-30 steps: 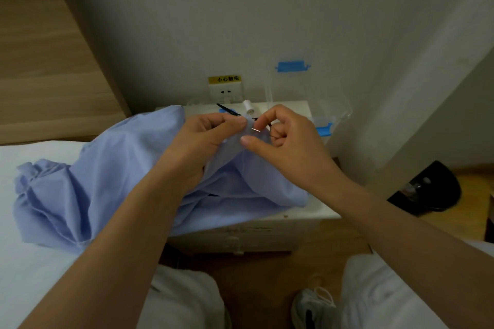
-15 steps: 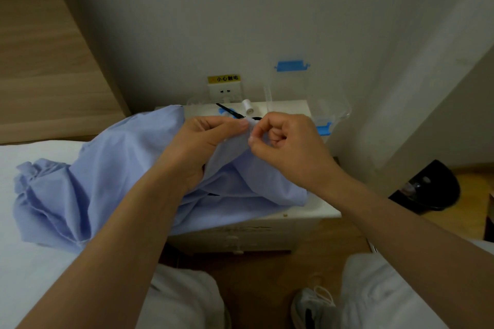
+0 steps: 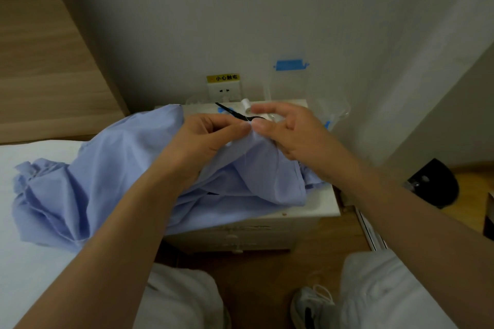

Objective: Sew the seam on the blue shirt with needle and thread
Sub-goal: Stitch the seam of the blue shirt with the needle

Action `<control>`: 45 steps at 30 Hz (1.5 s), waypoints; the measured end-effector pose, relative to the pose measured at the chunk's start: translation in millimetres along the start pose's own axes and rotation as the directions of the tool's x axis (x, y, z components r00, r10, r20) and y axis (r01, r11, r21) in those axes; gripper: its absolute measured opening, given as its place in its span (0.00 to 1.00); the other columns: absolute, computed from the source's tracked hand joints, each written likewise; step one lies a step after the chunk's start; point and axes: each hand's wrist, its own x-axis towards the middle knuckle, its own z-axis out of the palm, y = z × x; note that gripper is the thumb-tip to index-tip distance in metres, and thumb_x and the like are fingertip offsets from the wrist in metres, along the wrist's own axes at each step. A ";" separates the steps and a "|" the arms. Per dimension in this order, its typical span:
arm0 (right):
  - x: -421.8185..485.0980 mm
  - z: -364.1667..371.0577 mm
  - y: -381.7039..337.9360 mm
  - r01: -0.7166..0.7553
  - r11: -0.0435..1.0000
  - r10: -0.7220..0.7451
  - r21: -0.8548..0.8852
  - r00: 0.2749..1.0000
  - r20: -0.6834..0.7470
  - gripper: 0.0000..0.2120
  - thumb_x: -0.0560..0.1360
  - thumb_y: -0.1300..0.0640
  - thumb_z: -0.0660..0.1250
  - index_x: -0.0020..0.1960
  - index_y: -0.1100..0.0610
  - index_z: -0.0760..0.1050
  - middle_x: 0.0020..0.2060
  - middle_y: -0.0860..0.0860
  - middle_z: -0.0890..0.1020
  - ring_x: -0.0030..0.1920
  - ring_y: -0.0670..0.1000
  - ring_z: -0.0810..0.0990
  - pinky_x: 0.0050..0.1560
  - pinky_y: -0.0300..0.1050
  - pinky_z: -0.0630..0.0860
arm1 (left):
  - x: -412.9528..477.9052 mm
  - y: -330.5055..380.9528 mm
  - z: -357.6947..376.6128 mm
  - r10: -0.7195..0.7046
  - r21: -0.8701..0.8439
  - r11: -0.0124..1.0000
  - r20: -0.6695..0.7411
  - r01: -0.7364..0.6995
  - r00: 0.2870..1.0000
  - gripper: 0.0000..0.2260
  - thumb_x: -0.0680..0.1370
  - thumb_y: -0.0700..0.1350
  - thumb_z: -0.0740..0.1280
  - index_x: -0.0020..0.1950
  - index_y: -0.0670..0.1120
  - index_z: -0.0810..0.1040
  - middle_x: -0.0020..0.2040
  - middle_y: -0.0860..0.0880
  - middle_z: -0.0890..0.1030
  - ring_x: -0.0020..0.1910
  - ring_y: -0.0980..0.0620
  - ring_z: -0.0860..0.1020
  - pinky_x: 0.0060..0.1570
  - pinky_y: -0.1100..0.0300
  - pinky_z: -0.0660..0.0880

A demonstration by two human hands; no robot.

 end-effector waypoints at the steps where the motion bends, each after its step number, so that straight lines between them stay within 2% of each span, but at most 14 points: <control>1: 0.3 1.2 2.9 -0.012 1.000 0.012 -0.012 1.000 0.021 0.11 0.78 0.55 0.66 0.58 0.59 0.78 0.20 0.44 0.66 0.20 0.41 0.63 0.23 0.29 0.62 | -0.5 0.6 -0.5 0.005 0.004 1.000 0.012 -0.005 1.000 0.06 0.75 0.45 0.67 0.44 0.47 0.83 0.41 0.52 0.85 0.44 0.58 0.82 0.44 0.68 0.77; 4: 1.7 0.5 10.6 -0.026 0.999 0.026 -0.037 0.999 -0.022 0.10 0.77 0.55 0.67 0.47 0.63 0.77 0.19 0.45 0.64 0.20 0.42 0.60 0.24 0.31 0.60 | 1.0 -0.5 -6.2 0.026 0.134 0.991 -0.007 -0.025 1.000 0.04 0.76 0.44 0.69 0.43 0.47 0.82 0.39 0.52 0.84 0.42 0.57 0.81 0.43 0.66 0.77; 7: 1.2 -3.0 12.5 -0.015 0.999 0.014 -0.030 0.999 -0.037 0.06 0.77 0.57 0.67 0.44 0.60 0.77 0.19 0.44 0.65 0.20 0.42 0.61 0.25 0.31 0.62 | 2.2 -2.6 -11.4 0.053 0.264 0.964 -0.048 -0.038 0.997 0.06 0.76 0.45 0.69 0.39 0.47 0.81 0.34 0.54 0.81 0.37 0.59 0.79 0.40 0.66 0.76; 13: 0.2 -3.7 10.5 0.023 1.000 -0.024 -0.020 1.000 -0.014 0.05 0.78 0.56 0.67 0.44 0.55 0.77 0.20 0.45 0.65 0.21 0.42 0.60 0.25 0.32 0.60 | 1.5 -0.5 -13.8 0.152 0.251 0.958 -0.040 -0.137 0.988 0.06 0.77 0.44 0.67 0.41 0.45 0.80 0.33 0.57 0.80 0.36 0.62 0.78 0.37 0.71 0.73; 19: -0.6 -3.7 8.1 0.049 0.999 -0.050 -0.011 0.999 -0.019 0.04 0.78 0.58 0.67 0.44 0.58 0.77 0.20 0.45 0.66 0.21 0.41 0.61 0.26 0.31 0.61 | 2.0 -1.6 -11.8 0.128 0.203 0.972 -0.055 -0.114 0.990 0.08 0.78 0.45 0.65 0.43 0.44 0.81 0.37 0.53 0.82 0.39 0.59 0.80 0.40 0.68 0.76; 22: -1.1 -4.1 7.8 0.049 0.999 -0.049 -0.005 0.999 -0.020 0.05 0.78 0.58 0.67 0.45 0.59 0.77 0.21 0.47 0.66 0.21 0.41 0.61 0.25 0.31 0.61 | 1.6 -1.1 -9.3 0.104 0.169 0.981 -0.020 -0.100 0.994 0.08 0.75 0.49 0.67 0.46 0.46 0.82 0.42 0.51 0.84 0.44 0.55 0.82 0.44 0.65 0.78; 26: -1.1 -3.0 9.0 0.049 0.999 -0.049 -0.003 0.999 -0.009 0.05 0.78 0.57 0.67 0.45 0.57 0.77 0.20 0.44 0.67 0.21 0.41 0.62 0.26 0.31 0.63 | 0.7 -0.9 -8.1 0.078 0.092 0.993 -0.009 -0.076 0.997 0.05 0.74 0.45 0.69 0.45 0.45 0.83 0.40 0.49 0.85 0.43 0.54 0.83 0.42 0.66 0.77; 29: -1.1 -3.3 9.1 0.035 0.999 -0.035 0.020 0.999 -0.008 0.03 0.78 0.59 0.66 0.50 0.57 0.76 0.22 0.45 0.71 0.21 0.41 0.68 0.26 0.30 0.66 | 1.3 -2.2 -7.4 0.089 0.095 0.992 -0.036 -0.085 0.995 0.04 0.75 0.44 0.68 0.45 0.46 0.83 0.40 0.51 0.85 0.43 0.56 0.83 0.41 0.68 0.76; 32: 0.5 -5.3 12.9 0.042 0.998 -0.040 0.048 0.999 -0.028 0.08 0.80 0.63 0.62 0.58 0.57 0.72 0.25 0.48 0.69 0.25 0.42 0.66 0.28 0.31 0.65 | 1.5 -3.0 -7.9 0.076 0.076 0.995 -0.049 -0.072 0.996 0.04 0.75 0.44 0.68 0.45 0.47 0.83 0.41 0.51 0.85 0.44 0.54 0.83 0.43 0.66 0.78; 35: -1.1 -6.5 15.5 0.150 0.988 -0.151 -0.017 0.987 -0.046 0.07 0.81 0.65 0.58 0.57 0.59 0.71 0.28 0.45 0.74 0.29 0.44 0.70 0.34 0.34 0.69 | 1.3 -3.9 -8.8 0.058 0.054 0.997 -0.055 -0.055 0.997 0.06 0.75 0.45 0.68 0.47 0.46 0.83 0.43 0.48 0.85 0.46 0.52 0.83 0.46 0.62 0.79; 38: -5.5 -7.4 12.9 0.236 0.969 -0.239 -0.079 0.971 -0.030 0.05 0.81 0.64 0.61 0.54 0.62 0.74 0.28 0.49 0.78 0.31 0.48 0.77 0.40 0.40 0.76 | 1.2 -3.3 -8.0 0.028 0.006 1.000 -0.065 -0.027 0.997 0.08 0.73 0.47 0.69 0.47 0.45 0.83 0.43 0.46 0.85 0.46 0.50 0.83 0.47 0.60 0.80; 41: -7.5 -7.9 11.7 0.275 0.951 -0.284 -0.139 0.957 -0.051 0.06 0.79 0.63 0.65 0.53 0.59 0.80 0.25 0.48 0.78 0.27 0.46 0.77 0.36 0.40 0.77 | 1.3 -2.9 -7.3 0.017 0.004 1.000 -0.073 -0.017 0.997 0.07 0.76 0.44 0.67 0.48 0.43 0.83 0.43 0.45 0.85 0.44 0.50 0.83 0.44 0.61 0.80; 45: -8.5 -8.5 13.6 0.271 0.944 -0.288 -0.186 0.955 -0.069 0.08 0.77 0.62 0.67 0.54 0.58 0.82 0.22 0.49 0.76 0.22 0.45 0.73 0.31 0.33 0.71 | 1.4 -2.8 -8.6 0.012 0.020 1.000 -0.073 -0.010 0.997 0.07 0.77 0.44 0.67 0.49 0.42 0.83 0.45 0.43 0.85 0.45 0.48 0.84 0.45 0.59 0.81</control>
